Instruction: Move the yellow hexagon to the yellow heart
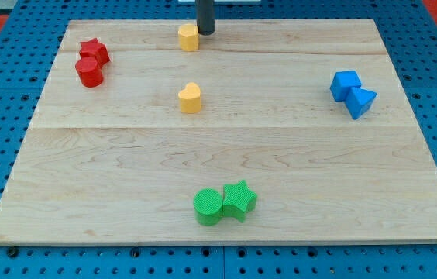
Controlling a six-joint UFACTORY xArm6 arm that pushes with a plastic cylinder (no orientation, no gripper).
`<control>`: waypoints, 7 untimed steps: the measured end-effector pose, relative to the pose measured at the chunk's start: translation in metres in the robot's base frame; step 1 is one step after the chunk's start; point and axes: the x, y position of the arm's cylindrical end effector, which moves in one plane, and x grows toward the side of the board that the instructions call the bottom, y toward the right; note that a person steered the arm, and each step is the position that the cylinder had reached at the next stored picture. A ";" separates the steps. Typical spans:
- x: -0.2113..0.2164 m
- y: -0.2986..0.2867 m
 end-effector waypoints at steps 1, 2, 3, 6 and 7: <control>-0.007 -0.032; -0.010 -0.045; 0.047 -0.030; 0.069 -0.081; 0.119 -0.033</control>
